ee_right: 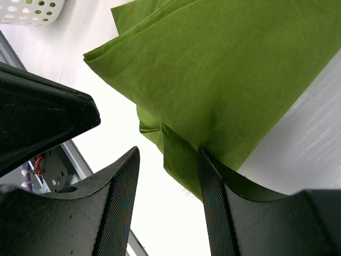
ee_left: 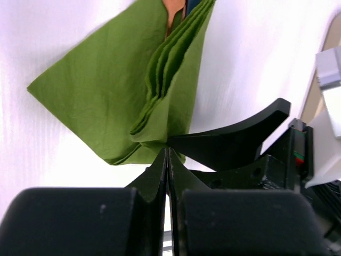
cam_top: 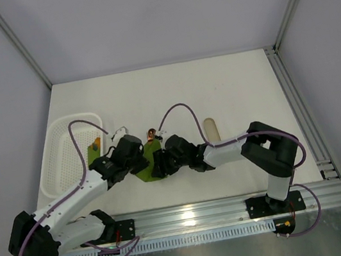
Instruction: Place the utensils on the paper napkin and roll it up
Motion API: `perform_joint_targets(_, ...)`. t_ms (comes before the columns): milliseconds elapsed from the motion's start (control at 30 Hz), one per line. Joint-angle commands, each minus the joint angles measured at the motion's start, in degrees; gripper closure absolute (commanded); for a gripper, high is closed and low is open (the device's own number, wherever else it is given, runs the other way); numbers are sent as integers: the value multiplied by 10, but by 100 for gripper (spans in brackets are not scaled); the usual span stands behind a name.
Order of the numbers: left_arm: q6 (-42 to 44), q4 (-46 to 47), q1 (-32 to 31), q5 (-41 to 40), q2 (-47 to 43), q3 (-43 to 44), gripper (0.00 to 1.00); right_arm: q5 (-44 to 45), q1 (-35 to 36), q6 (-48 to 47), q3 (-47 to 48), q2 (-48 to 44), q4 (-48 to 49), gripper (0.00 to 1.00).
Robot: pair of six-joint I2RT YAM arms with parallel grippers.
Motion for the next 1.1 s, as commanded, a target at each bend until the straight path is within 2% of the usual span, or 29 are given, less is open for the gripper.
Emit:
perform_joint_targets(0, -11, 48, -1, 10, -13, -3, 100, 4, 1, 3, -5, -14, 29, 49)
perform_joint_targets(367, 8, 108, 27, 30, 103, 1, 100, 10, 1, -5, -11, -36, 24, 49)
perform_joint_targets(700, 16, 119, 35, 5, 107, -19, 100, -1, 1, 8, -45, -84, 20, 48)
perform_joint_targets(967, 22, 120, 41, 4, 118, -20, 100, -48, 1, 13, -45, -71, 49, 50)
perform_joint_targets(1067, 26, 118, 41, -1, 115, -21, 100, -57, 1, 21, -43, -57, 61, 53)
